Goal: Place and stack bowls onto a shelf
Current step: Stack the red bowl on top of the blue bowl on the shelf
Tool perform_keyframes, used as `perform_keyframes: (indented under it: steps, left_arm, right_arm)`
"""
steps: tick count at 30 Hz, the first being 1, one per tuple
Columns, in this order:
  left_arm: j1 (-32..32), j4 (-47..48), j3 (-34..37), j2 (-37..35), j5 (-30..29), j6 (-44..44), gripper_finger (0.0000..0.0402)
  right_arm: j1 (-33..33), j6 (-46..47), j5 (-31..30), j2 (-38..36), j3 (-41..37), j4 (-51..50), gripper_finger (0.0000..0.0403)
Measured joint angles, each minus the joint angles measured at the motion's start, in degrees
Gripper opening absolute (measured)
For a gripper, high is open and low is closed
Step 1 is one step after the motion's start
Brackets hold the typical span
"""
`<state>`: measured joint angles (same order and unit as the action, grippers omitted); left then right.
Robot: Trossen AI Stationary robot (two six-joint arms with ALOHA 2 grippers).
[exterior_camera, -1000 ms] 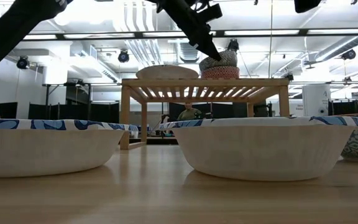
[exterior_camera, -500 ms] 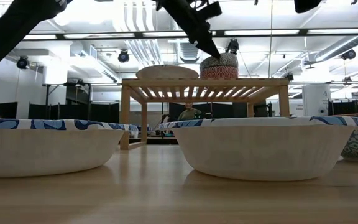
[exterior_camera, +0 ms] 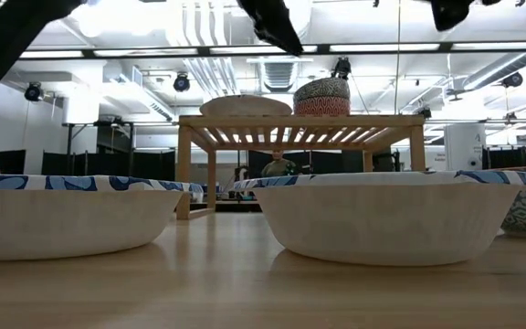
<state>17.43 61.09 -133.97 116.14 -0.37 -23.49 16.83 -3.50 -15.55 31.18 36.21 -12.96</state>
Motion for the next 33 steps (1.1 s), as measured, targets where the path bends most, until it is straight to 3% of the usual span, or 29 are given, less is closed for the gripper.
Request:
perform_keyframes:
  steps: [6, 12, 18, 23, 33]
  left_arm:
    - [-0.83, 4.43, 1.50, -4.27, 4.60, 2.58, 0.0147]
    - [-1.02, 0.00, 9.83, -12.44, 5.84, 6.03, 0.0118]
    - [-3.35, -16.20, 31.15, -25.55, 5.95, 9.66, 0.0089]
    - [-6.29, -31.47, 50.47, -36.43, 5.84, 14.14, 0.0080]
    - [-9.42, -62.27, 80.57, -53.44, 5.36, 21.40, 0.0080]
  right_arm:
    - [0.01, 4.56, -9.78, 7.48, -0.05, 4.95, 0.0046]
    - [-0.14, 4.14, -11.50, 15.55, -0.07, 12.95, 0.0013]
    - [-3.72, -1.38, -11.46, 18.49, -0.07, 20.93, 0.0009]
    - [-10.84, -3.96, -10.97, 16.94, 1.43, 20.95, 0.0009]
    - [-31.22, -4.38, 4.44, 20.36, 8.18, 21.02, 0.0008]
